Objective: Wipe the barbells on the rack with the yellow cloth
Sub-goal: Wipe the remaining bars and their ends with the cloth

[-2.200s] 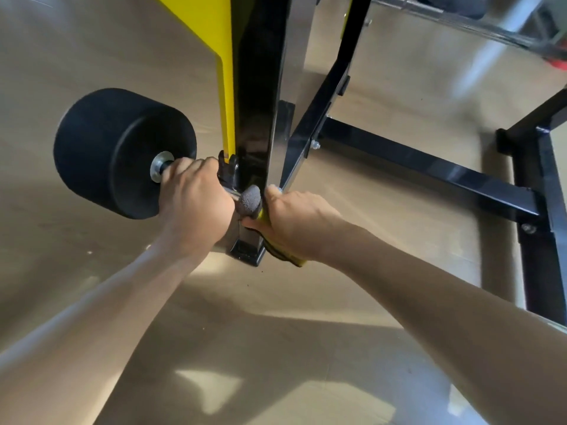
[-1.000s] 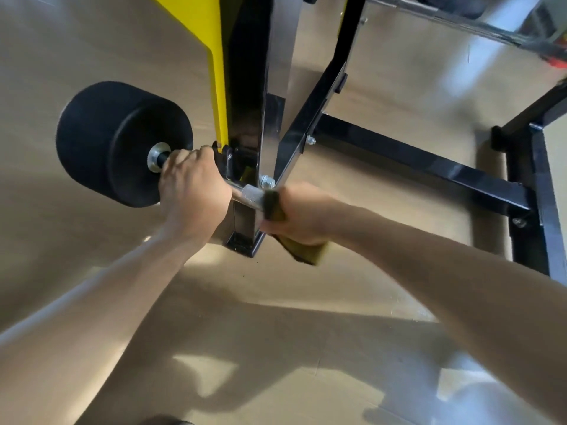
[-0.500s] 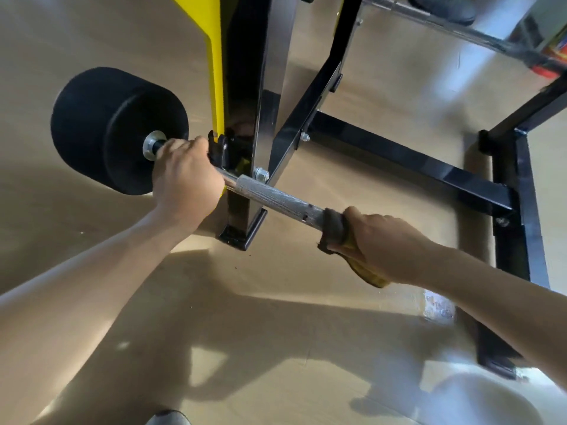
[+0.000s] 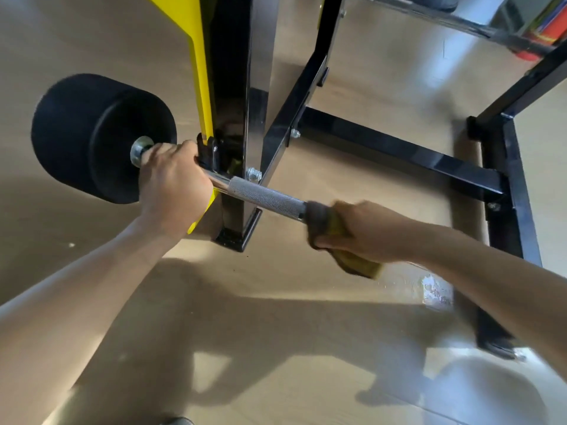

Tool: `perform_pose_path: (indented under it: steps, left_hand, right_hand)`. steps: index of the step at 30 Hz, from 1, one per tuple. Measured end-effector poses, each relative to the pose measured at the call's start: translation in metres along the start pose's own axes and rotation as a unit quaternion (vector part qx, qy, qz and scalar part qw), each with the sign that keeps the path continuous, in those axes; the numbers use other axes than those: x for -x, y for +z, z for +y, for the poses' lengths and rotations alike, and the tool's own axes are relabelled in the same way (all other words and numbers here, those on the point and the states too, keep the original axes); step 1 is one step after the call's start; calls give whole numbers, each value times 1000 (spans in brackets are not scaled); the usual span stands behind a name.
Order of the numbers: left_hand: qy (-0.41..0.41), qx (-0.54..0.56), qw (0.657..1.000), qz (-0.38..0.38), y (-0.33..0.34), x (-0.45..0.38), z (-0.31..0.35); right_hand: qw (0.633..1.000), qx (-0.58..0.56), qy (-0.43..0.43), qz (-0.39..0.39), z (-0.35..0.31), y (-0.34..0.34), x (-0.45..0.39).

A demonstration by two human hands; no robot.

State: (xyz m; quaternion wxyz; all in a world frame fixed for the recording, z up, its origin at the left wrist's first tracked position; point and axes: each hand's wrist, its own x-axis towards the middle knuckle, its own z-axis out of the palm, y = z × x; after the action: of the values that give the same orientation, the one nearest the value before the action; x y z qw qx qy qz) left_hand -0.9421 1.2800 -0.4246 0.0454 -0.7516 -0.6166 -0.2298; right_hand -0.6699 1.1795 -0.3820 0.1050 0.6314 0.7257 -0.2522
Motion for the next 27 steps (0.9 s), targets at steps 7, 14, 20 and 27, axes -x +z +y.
perform_pose_path:
  steps: [7,14,20,27]
  left_hand:
    - [-33,-14,999,-14,2,-3,8]
    - [-11,18,1000,-13,0,0,4]
    - [23,32,999,17,4,0,0]
    - [-56,-1,998,-30,-4,0,17]
  right_hand:
    - [972,-208,18,-105,-25,-23,-28]
    - [994,-68,-24,77,-110,-16,-90]
    - [1000,-9,-28,0,-21,-11,-7]
    - [997,-53,36,-50,-24,-16,-19]
